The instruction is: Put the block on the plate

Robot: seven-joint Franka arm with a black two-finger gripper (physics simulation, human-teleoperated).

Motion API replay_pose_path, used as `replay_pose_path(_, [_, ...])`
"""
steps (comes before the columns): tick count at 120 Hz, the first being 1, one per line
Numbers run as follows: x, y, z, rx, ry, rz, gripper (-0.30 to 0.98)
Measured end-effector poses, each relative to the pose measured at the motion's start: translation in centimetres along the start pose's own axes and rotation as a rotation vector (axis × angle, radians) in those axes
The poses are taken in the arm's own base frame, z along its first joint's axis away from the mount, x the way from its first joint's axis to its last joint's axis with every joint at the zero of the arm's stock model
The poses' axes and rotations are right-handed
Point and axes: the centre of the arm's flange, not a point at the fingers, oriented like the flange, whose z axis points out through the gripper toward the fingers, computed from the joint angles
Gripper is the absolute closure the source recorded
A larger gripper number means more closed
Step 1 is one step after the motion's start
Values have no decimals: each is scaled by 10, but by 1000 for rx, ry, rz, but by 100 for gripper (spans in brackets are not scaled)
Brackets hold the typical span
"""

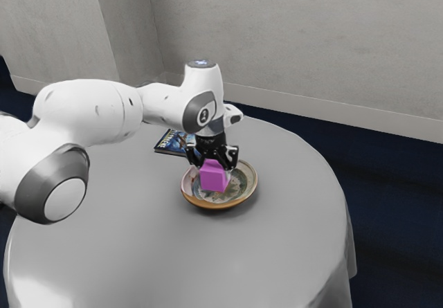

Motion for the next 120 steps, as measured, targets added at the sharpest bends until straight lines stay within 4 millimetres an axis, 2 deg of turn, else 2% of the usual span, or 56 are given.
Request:
replay_pose_path(24, [2,3,4,-10,7,-2,14])
replay_pose_path(34, [1,5,-4,-19,18,0,9])
replay_pose_path(59, [-7,4,-69,-68,54,13,4])
replay_pose_path(72, [-14,-6,-89,-64,12,27,2])
replay_pose_path(78, [-17,-14,-99,-57,-9,43,2])
replay_pose_path(84, [-19,-28,-118,-50,-17,62,1])
replay_pose_path(91, [-22,-52,-146,-57,-20,79,1])
replay_pose_path(98, [-29,-68,-177,-63,-10,115,1])
replay_pose_path(109, [-44,-85,-213,-71,0,175,0])
replay_pose_path(120, [-61,-93,-244,-67,13,241,0])
